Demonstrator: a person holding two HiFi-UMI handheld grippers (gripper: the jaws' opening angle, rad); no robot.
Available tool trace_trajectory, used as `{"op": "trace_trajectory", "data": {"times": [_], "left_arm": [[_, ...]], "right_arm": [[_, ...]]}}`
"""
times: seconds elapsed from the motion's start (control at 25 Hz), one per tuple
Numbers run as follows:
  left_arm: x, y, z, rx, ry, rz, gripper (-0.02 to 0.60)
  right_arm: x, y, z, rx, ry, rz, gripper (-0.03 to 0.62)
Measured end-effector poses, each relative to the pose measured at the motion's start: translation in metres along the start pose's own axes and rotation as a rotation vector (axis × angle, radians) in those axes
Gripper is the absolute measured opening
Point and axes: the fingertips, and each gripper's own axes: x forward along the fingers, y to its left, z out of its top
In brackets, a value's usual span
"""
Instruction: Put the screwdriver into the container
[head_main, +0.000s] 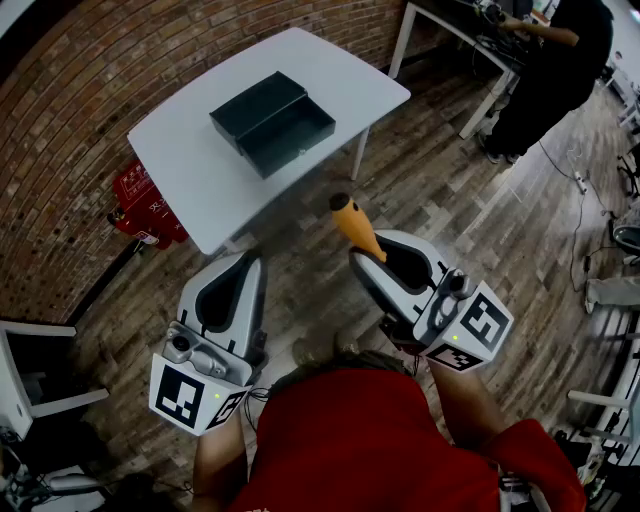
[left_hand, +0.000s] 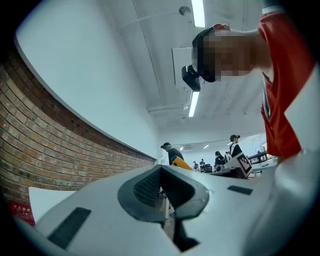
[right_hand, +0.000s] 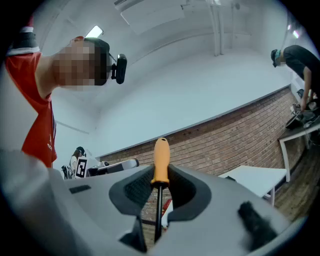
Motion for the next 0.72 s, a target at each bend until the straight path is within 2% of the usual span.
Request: {"op": "trace_trajectory", "data": {"times": [0.72], "left_arm": [[0.018,-0.003,-0.004,-0.007,0.001,0.014,0.012]], "right_arm": [[-0.009,-0.014,0.012,0.013,-0.035,0.029,0.087]]}}
